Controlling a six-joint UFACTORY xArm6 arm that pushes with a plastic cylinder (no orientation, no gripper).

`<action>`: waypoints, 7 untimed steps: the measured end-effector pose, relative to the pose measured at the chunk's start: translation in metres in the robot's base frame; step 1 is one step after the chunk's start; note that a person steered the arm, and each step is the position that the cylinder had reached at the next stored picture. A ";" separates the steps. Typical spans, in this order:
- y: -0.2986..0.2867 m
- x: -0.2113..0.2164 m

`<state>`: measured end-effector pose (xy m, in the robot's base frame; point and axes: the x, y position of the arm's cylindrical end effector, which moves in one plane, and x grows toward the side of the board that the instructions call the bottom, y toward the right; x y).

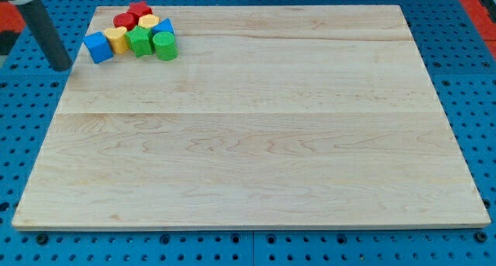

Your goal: Move the blue cube to the green star

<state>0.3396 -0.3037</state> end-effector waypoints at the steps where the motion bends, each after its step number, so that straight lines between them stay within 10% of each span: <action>1: -0.001 -0.002; 7: 0.050 -0.009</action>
